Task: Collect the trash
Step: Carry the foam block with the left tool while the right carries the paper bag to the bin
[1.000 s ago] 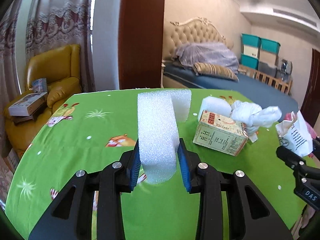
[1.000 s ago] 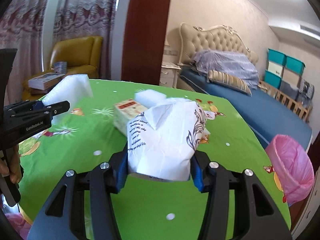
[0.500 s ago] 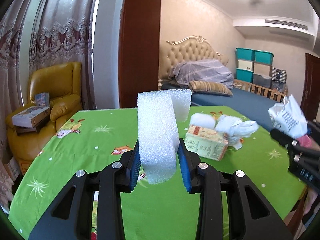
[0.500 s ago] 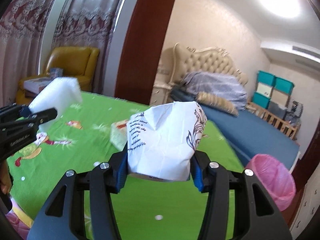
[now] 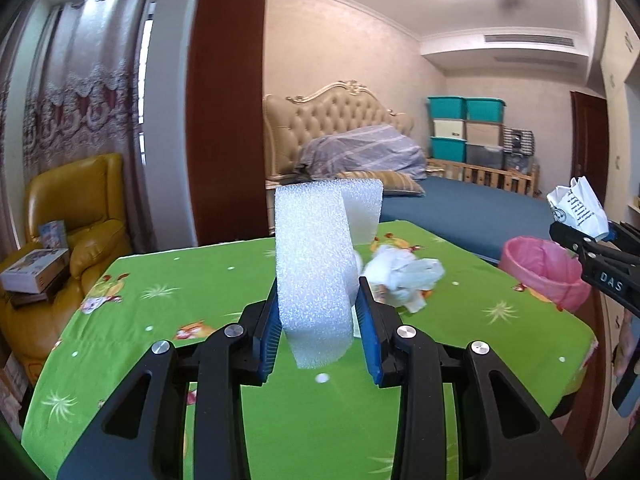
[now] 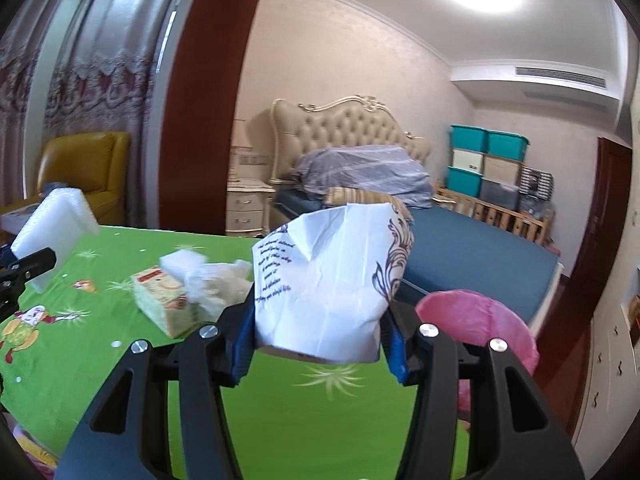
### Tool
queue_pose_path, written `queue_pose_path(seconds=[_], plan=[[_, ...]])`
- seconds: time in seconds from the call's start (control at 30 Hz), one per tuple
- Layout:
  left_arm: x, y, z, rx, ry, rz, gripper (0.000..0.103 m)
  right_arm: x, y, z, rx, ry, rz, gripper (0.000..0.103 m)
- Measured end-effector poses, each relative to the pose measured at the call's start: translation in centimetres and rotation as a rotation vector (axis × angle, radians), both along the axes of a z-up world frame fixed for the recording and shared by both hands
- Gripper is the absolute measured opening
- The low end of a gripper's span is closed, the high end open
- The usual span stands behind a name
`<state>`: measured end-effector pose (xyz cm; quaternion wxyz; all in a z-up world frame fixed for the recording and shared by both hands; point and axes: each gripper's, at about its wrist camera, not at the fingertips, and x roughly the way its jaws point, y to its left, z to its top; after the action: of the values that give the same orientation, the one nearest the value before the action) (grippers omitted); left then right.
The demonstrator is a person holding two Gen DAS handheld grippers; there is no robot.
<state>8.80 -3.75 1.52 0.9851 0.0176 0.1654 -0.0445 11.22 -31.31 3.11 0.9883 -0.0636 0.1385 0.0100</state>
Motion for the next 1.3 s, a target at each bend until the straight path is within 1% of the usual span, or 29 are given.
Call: queue_pose_path(seconds=[0.27, 0.5, 0.83, 1.3], plan=[[1.3, -3.3, -0.1, 0.013, 0.026, -0.104, 0.033, 0.3, -3.0, -0.3, 0.016, -0.002, -0.066, 0.051], [3.4, -6.4, -0.1, 0.018, 0.053, -0.177, 0.033, 0.3, -4.2, -0.9, 0.026, 0.0, -0.109, 0.051], [5.0, -10.0, -0.7, 0.047, 0.085, -0.246, 0.033, 1.3, -6.4, -2.2, 0.04, 0.022, -0.16, 0.052], [7.1, -14.1, -1.9, 0.076, 0.139, -0.3, 0.033, 3.1, -9.6, -4.1, 0.04, 0.041, -0.215, 0.052]])
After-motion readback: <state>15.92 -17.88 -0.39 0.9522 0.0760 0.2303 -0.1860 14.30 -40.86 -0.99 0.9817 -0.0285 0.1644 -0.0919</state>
